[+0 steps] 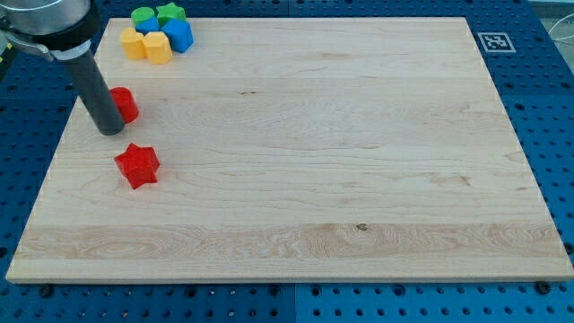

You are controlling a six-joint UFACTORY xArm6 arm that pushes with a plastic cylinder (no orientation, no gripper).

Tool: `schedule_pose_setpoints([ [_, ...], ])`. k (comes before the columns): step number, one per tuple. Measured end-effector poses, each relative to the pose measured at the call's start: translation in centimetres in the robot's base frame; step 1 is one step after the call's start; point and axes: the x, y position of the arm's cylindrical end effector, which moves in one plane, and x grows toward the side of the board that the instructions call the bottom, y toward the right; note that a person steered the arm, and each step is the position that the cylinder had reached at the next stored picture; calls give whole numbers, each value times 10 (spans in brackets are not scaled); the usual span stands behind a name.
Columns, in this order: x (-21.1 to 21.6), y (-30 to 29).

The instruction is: Move the red circle towards the group of the blocks

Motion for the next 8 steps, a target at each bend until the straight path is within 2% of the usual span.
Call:
schedule_pose_setpoints([
  [5, -23, 15],
  [8, -28, -2],
])
